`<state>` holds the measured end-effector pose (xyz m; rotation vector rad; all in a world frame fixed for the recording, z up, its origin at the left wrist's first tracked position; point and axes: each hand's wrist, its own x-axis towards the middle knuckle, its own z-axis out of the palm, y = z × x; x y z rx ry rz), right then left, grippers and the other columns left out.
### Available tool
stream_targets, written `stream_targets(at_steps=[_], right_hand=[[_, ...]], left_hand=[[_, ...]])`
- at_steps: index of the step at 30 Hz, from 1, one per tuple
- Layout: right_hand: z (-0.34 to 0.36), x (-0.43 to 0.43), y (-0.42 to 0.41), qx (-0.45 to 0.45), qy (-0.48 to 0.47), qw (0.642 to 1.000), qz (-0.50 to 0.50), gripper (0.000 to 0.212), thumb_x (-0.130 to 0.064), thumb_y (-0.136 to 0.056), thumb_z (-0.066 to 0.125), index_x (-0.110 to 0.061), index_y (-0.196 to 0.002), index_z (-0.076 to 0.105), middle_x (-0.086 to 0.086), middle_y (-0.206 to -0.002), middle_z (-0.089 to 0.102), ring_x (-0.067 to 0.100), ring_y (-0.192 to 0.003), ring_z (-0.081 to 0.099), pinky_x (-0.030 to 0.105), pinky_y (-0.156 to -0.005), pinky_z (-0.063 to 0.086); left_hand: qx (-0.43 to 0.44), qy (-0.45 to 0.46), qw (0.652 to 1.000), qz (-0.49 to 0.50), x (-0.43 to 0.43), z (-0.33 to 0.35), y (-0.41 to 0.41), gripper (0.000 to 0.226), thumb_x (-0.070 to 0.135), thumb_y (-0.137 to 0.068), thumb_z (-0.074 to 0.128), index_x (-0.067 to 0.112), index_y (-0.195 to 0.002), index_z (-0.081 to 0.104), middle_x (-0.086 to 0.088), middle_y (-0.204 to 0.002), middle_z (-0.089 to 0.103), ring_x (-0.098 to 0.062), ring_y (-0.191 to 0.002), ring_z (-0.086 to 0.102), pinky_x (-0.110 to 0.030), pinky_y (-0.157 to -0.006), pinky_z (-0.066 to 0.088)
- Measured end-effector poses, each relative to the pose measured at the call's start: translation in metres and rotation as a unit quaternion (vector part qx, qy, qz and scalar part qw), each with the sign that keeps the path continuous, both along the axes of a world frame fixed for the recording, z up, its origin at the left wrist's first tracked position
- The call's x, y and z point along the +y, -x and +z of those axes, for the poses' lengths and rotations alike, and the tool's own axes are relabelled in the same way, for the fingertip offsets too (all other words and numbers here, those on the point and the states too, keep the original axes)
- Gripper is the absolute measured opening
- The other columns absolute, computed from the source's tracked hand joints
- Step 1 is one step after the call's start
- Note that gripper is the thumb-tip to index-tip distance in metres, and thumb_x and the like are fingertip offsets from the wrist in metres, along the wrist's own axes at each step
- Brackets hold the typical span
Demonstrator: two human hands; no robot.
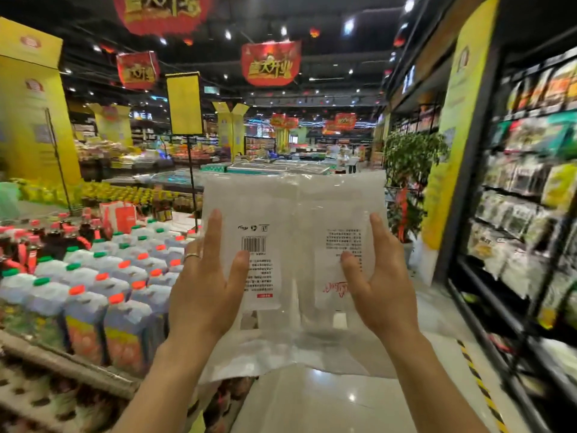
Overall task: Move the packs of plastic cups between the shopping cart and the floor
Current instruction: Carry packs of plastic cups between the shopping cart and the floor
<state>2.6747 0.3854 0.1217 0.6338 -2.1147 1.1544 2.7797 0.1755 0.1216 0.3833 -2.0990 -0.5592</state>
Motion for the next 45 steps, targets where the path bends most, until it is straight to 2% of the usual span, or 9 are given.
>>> stream_targets(at_steps=[5, 12, 17, 21, 23, 28, 35, 40, 45], right_hand=[[-0.010, 0.034, 0.072, 0.003, 0.004, 0.999, -0.045, 0.072, -0.043, -0.094, 0.055, -0.046, -0.151, 0.013, -0.003, -0.153, 0.030, 0.015, -0.127, 0.041, 0.033, -0.085, 0.042], [-0.005, 0.089, 0.211, 0.012, 0.015, 0.998, -0.068, 0.070, -0.040, -0.095, 0.055, -0.043, -0.152, 0.014, -0.004, -0.153, 0.031, 0.014, -0.126, 0.041, 0.030, -0.082, 0.038], [0.004, 0.125, 0.313, 0.022, 0.013, 0.996, -0.087, 0.069, -0.045, -0.095, 0.051, -0.041, -0.153, 0.015, 0.000, -0.152, 0.031, 0.017, -0.132, 0.038, 0.037, -0.090, 0.043], [0.008, 0.144, 0.377, 0.032, 0.008, 0.995, -0.089, 0.067, -0.047, -0.096, 0.049, -0.041, -0.153, 0.015, 0.000, -0.150, 0.033, 0.015, -0.131, 0.038, 0.036, -0.084, 0.042], [0.008, 0.147, 0.404, 0.031, 0.011, 0.996, -0.087, 0.068, -0.046, -0.096, 0.051, -0.042, -0.152, 0.015, 0.001, -0.151, 0.032, 0.017, -0.134, 0.037, 0.040, -0.089, 0.044], [0.002, 0.140, 0.474, 0.015, 0.004, 0.995, -0.094, 0.069, -0.045, -0.095, 0.051, -0.042, -0.153, 0.014, -0.001, -0.152, 0.030, 0.016, -0.132, 0.038, 0.033, -0.084, 0.038], [-0.004, 0.101, 0.584, 0.007, 0.001, 0.994, -0.110, 0.068, -0.044, -0.095, 0.052, -0.042, -0.152, 0.016, -0.002, -0.145, 0.035, 0.016, -0.121, 0.045, 0.038, -0.084, 0.044], [0.002, 0.048, 0.691, 0.004, -0.014, 0.992, -0.122, 0.070, -0.044, -0.095, 0.052, -0.041, -0.153, 0.012, 0.000, -0.145, 0.036, 0.015, -0.128, 0.039, 0.042, -0.093, 0.044], [0.010, 0.002, 0.781, 0.003, -0.017, 0.992, -0.127, 0.070, -0.043, -0.096, 0.051, -0.041, -0.153, 0.011, -0.002, -0.148, 0.032, 0.015, -0.132, 0.036, 0.035, -0.086, 0.039]], left_hand=[[-0.003, 0.008, 0.999, -0.044, 0.021, -0.008, 0.090, 0.071, 0.066, -0.088, 0.029, 0.052, -0.150, -0.001, -0.009, -0.149, 0.037, -0.034, -0.125, 0.045, -0.046, -0.088, 0.044], [0.005, 0.003, 0.997, -0.082, 0.070, -0.004, 0.247, 0.070, 0.051, -0.096, 0.042, 0.056, -0.148, -0.005, -0.009, -0.146, 0.038, -0.034, -0.120, 0.050, -0.044, -0.089, 0.044], [0.006, 0.014, 0.996, -0.088, 0.105, 0.008, 0.352, 0.072, 0.059, -0.087, 0.031, 0.052, -0.150, -0.002, -0.014, -0.143, 0.041, -0.038, -0.116, 0.052, -0.048, -0.086, 0.046], [-0.002, 0.007, 0.996, -0.092, 0.122, 0.010, 0.416, 0.070, 0.059, -0.090, 0.032, 0.050, -0.151, -0.002, -0.015, -0.137, 0.042, -0.036, -0.112, 0.051, -0.043, -0.081, 0.041], [-0.007, 0.012, 0.995, -0.094, 0.123, 0.010, 0.445, 0.072, 0.062, -0.086, 0.027, 0.052, -0.150, -0.005, -0.014, -0.139, 0.040, -0.036, -0.113, 0.050, -0.043, -0.080, 0.041], [-0.015, 0.010, 0.994, -0.107, 0.114, 0.001, 0.523, 0.066, 0.055, -0.097, 0.035, 0.047, -0.152, -0.003, -0.013, -0.143, 0.039, -0.033, -0.112, 0.052, -0.035, -0.075, 0.035], [-0.009, 0.014, 0.994, -0.109, 0.072, -0.011, 0.643, 0.071, 0.063, -0.088, 0.027, 0.049, -0.152, -0.002, -0.014, -0.138, 0.041, -0.036, -0.110, 0.053, -0.042, -0.076, 0.044], [-0.008, -0.003, 0.994, -0.111, 0.020, -0.011, 0.753, 0.066, 0.054, -0.098, 0.035, 0.049, -0.151, -0.004, -0.012, -0.145, 0.040, -0.034, -0.114, 0.051, -0.034, -0.071, 0.033], [-0.004, 0.000, 0.991, -0.136, -0.027, -0.001, 0.848, 0.066, 0.057, -0.097, 0.033, 0.051, -0.151, -0.005, -0.011, -0.141, 0.042, -0.029, -0.110, 0.050, -0.034, -0.072, 0.033]])
